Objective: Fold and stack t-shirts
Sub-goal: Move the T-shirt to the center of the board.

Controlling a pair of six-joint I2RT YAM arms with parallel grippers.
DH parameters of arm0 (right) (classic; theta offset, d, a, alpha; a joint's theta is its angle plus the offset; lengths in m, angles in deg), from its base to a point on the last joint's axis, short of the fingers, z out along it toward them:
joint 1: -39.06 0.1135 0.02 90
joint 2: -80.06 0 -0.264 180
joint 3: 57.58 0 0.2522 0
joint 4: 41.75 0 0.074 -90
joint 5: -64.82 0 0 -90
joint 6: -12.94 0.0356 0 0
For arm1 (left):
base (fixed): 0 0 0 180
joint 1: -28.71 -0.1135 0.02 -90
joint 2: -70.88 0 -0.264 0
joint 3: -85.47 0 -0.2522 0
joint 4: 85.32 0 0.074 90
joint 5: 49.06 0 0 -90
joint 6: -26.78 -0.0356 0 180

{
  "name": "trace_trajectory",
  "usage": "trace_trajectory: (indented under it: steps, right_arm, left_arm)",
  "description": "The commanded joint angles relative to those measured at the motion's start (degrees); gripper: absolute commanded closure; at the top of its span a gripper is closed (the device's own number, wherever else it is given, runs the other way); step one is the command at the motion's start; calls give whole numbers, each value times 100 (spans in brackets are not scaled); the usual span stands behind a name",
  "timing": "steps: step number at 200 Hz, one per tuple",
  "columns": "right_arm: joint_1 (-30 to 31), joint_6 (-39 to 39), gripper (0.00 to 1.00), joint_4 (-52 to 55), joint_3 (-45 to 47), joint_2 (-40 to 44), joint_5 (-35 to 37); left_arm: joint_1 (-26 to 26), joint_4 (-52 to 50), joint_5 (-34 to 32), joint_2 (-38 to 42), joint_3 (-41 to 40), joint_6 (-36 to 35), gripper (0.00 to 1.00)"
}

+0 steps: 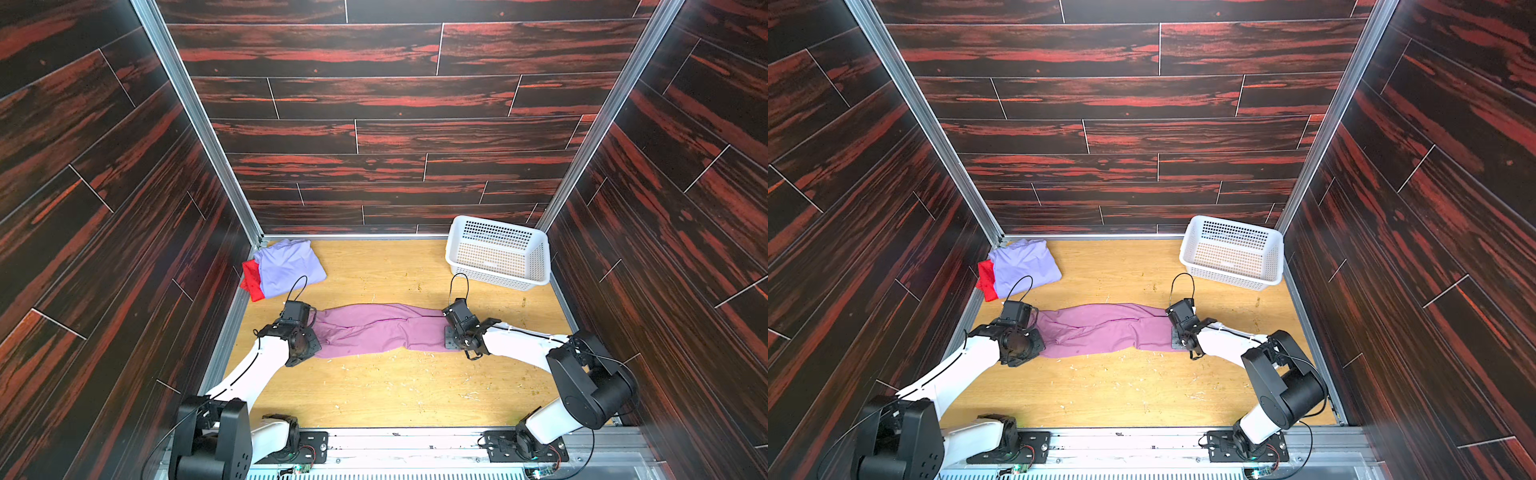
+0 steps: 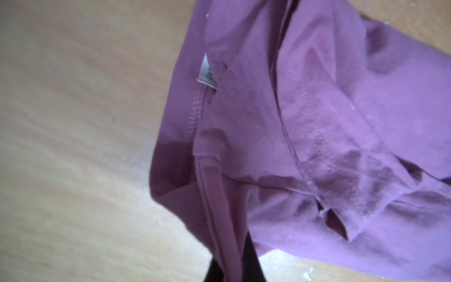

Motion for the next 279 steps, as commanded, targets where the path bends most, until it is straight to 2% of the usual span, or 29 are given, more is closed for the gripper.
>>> trace_trajectory:
  steps: [1,33,57,103,117,120,124,131,135,136,137,138,140,142,169,183,212,232,240,279]
  right_arm:
    - [157,358,90,1056,345,-140,-37]
    - [151,660,88,1627,361,48,755]
    - [160,842,88,1817,284,159,901]
    - [160,1157,87,1997,327,230,1034]
    - [159,1199,82,1961,366,252,978]
    - [154,1205,79,1949,378,256,957]
    - [166,1205,74,1926,388,258,927]
    - [172,1226,65,1906,407,257,901]
    - [182,1246,61,1903,409,263,905]
    - [184,1250,60,1908,408,264,905]
    - [184,1256,59,1910,412,265,905]
    - [189,1263,58,1906,414,265,909]
    - [197,1273,56,1915,415,272,913]
    - [205,1278,55,1915,411,273,914]
    - [313,1365,39,1992,334,416,956]
    - [392,1394,35,2059,223,573,1024]
    - [505,1275,32,2050,-199,987,1221]
    - [549,921,32,1622,-506,1238,1427]
    - [549,736,32,1307,-561,1290,1515]
    - [557,284,32,865,-1193,653,1960]
  left_arm:
    - [-25,-179,78,243,-104,-3,100]
    - [-25,-412,-107,152,86,-80,100]
    - [-33,-539,-450,99,278,-109,100]
    - [-99,-529,-714,88,430,-222,100]
    - [-104,-535,-658,98,409,-222,99]
    - [-104,-533,-649,95,399,-222,95]
    - [-104,-531,-648,101,387,-218,83]
    - [-104,-567,-675,103,377,-201,53]
    - [-104,-603,-710,111,372,-188,30]
    - [-104,-609,-718,111,370,-183,27]
    - [-104,-612,-723,112,373,-176,15]
    - [-104,-614,-725,112,375,-173,8]
    - [-104,-619,-733,118,376,-170,2]
    - [-104,-625,-735,116,377,-163,1]
    - [-104,-698,-667,169,403,-128,0]
    - [-104,-688,-617,248,393,-96,0]
    - [-104,-408,-211,506,423,-53,0]
    - [-104,442,418,556,300,84,0]
    - [-104,826,649,514,198,196,3]
    - [-89,1700,1280,-48,46,507,12]
